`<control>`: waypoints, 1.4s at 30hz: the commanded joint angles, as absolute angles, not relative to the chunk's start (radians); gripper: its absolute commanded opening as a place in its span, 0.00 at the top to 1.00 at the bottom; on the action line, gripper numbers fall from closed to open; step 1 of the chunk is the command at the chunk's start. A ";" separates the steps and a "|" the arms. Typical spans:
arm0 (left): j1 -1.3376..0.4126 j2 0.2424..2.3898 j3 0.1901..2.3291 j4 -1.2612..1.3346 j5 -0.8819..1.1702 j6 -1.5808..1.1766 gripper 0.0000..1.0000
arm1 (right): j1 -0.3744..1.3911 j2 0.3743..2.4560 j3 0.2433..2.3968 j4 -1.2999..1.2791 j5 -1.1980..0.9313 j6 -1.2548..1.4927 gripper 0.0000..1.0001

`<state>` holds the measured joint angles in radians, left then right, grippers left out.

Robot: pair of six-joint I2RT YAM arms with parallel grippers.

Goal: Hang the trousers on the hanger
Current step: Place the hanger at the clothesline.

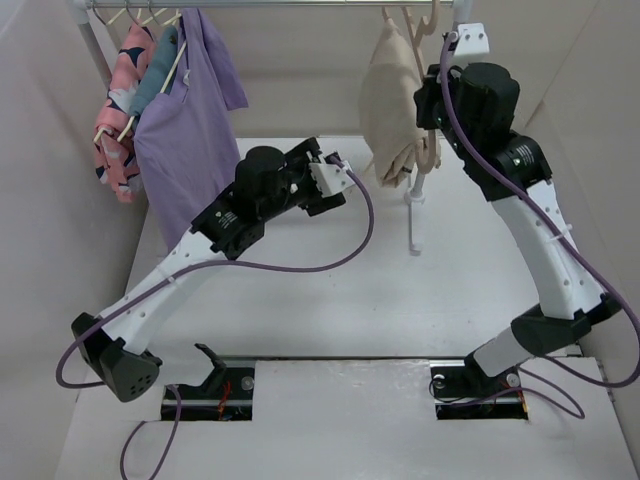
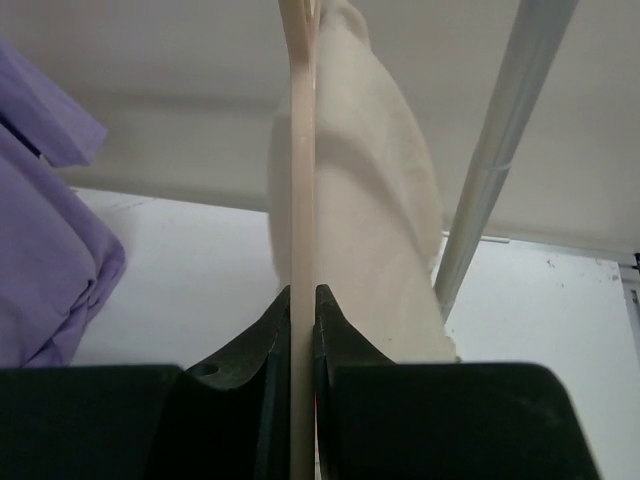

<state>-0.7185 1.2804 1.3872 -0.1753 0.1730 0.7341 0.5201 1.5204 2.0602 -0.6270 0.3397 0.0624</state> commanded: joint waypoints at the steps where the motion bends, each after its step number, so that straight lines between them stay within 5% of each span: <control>1: -0.704 1.235 1.362 -0.176 0.155 0.683 0.32 | 0.480 1.546 2.163 -0.454 0.269 0.026 1.00; 9: -0.684 1.193 1.310 -0.176 0.146 0.672 0.32 | 0.434 1.693 2.299 -0.477 0.207 0.026 1.00; 24: -0.675 1.166 1.270 -0.167 0.146 0.672 0.32 | 0.370 1.667 2.072 -0.453 0.104 0.124 1.00; 26: -0.675 1.157 1.261 -0.167 0.146 0.663 0.32 | 0.370 1.657 2.072 -0.462 0.104 0.135 0.81; 27: -0.675 1.157 1.261 -0.167 0.146 0.654 0.32 | 0.370 1.640 2.062 -0.478 0.104 0.135 0.63; 29: -0.675 1.157 1.252 -0.167 0.146 0.640 0.31 | 0.393 1.612 2.031 -0.497 0.123 0.135 0.11; 30: -0.675 1.146 1.241 -0.176 0.146 0.618 0.31 | 0.393 1.571 2.013 -0.511 0.133 0.135 0.00; 42: -0.623 1.080 1.023 -0.197 0.025 0.254 0.24 | 0.457 1.188 1.823 -0.624 0.265 0.135 0.00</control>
